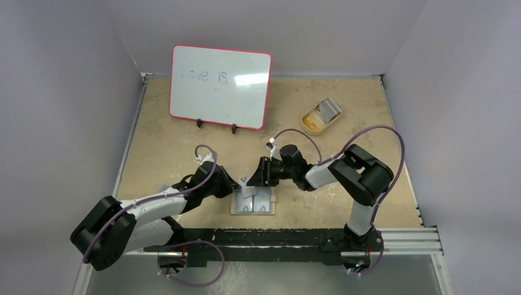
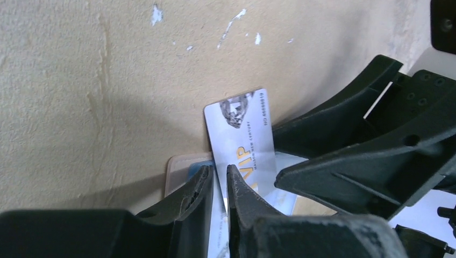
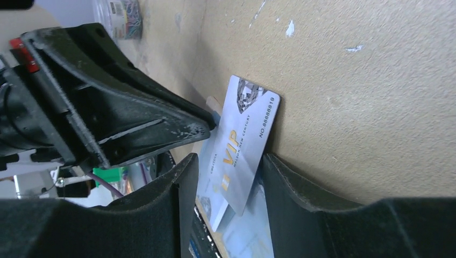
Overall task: Put the credit cards into the card holder
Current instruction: Pick up the credit card from the storage box.
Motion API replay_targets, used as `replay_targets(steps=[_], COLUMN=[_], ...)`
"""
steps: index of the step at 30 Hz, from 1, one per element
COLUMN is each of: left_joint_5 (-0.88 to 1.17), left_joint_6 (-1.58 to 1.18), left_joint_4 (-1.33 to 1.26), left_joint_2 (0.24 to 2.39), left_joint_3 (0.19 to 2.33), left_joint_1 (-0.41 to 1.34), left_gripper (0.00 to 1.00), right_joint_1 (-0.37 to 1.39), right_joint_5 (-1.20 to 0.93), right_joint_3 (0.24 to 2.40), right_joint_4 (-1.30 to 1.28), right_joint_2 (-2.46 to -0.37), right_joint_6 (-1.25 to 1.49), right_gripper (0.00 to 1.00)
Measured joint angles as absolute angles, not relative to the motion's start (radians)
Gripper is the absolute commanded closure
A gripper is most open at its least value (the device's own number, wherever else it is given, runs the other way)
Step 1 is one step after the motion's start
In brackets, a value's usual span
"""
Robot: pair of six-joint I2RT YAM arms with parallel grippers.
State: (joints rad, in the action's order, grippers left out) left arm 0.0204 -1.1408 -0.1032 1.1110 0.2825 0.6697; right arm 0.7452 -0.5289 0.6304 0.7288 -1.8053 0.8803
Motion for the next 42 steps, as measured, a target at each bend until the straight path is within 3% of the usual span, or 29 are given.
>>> replay_targets(steps=[9, 14, 19, 29, 37, 42], left_joint_5=[0.032, 0.031, 0.031, 0.029, 0.03, 0.035], left_joint_6=[-1.141, -1.141, -1.141, -1.145, -1.177, -1.176], left_joint_4=[-0.173, -0.175, -0.139, 0.022, 0.028, 0.033], left_joint_2=[1.164, 1.164, 1.123, 0.849, 0.668, 0.686], left_joint_3=[0.267, 0.265, 0.265, 0.313, 0.313, 0.314], left_joint_1=[0.669, 0.669, 0.669, 0.669, 0.669, 0.669], left_gripper=[0.89, 0.88, 0.68, 0.51, 0.5, 0.5], right_joint_1=[0.745, 0.745, 0.745, 0.745, 0.745, 0.746], right_joint_5=[-0.616, -0.626, -0.623, -0.621, -0.64, -0.646], right_joint_3=[0.584, 0.562, 0.545, 0.48, 0.369, 0.35], right_joint_4=[0.977, 1.042, 1.053, 1.139, 1.5, 1.543], right_joint_2=[-1.907, -1.938, -1.93, -1.797, -1.891, -2.004], right_joint_6=[1.018, 1.059, 1.077, 1.079, 1.248, 1.352], right_gripper=[0.58, 0.85, 0.99, 1.0, 1.0, 0.98])
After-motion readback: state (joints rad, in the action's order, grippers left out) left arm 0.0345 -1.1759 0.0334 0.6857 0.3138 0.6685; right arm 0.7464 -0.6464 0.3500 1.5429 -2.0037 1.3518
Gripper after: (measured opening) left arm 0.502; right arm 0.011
